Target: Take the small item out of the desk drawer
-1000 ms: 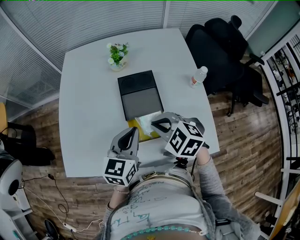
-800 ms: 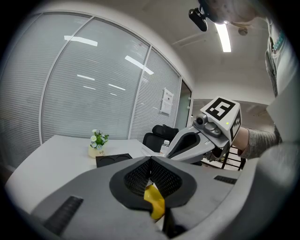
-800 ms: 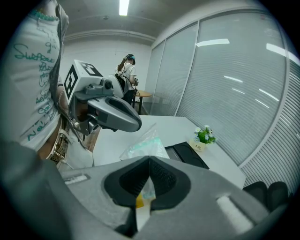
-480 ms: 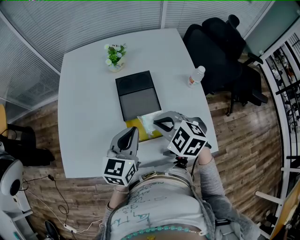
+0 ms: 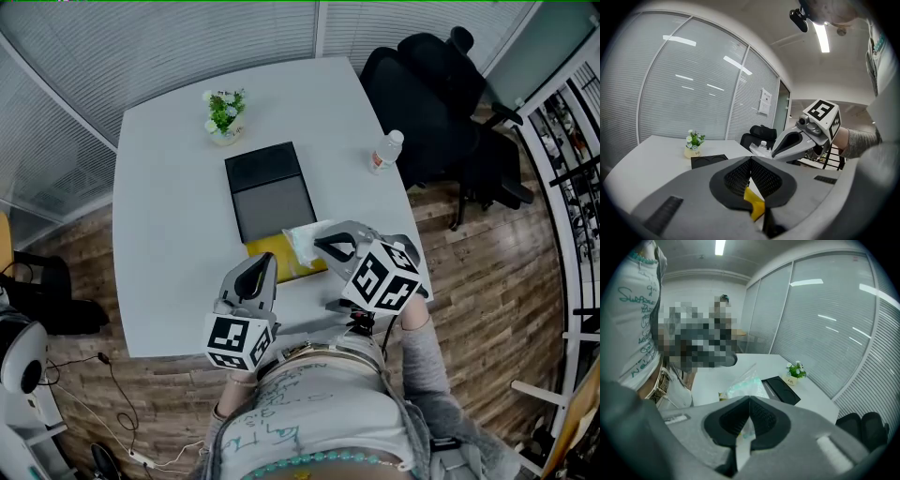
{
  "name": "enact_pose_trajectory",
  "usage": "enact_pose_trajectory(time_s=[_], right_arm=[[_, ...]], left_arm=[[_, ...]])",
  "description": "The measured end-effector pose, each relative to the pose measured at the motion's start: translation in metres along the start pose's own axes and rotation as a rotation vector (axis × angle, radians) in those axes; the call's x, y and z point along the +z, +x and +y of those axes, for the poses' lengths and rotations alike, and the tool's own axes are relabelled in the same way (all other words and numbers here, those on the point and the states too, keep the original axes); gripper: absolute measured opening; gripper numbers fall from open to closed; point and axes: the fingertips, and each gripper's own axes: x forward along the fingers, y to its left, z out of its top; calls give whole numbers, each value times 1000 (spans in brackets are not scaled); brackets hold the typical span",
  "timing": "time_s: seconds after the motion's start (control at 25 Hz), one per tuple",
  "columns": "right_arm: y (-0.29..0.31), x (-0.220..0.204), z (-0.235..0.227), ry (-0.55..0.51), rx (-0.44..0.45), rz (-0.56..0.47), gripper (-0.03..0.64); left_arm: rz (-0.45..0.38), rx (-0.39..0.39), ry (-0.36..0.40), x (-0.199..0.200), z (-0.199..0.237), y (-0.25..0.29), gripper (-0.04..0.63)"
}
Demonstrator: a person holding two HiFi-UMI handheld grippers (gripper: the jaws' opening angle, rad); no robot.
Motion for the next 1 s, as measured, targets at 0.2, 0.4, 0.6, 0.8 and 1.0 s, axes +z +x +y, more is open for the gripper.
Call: enact_pose_trajectory(time_s=[0.2,0.4,0.6,0.8,1.0], right_arm=[[-9,-10,-7,23,-22,0,3],[-19,-22,-16,36,-40,5,3],[-30,-34,-23,46,-57,12,3],[-34,-46,-29,51,-73,34,3],[-39,-56,-33,56,-83,47,3]], left_arm=[[-2,-1,3,0,-6,3,-2],[-1,-2,5,1,-11,9,-2],[-10,-13,1,2,-17,14,-2],[-6,-18,0,1,-21,19,-2],[-1,-18,3,1,-25,23,-2]])
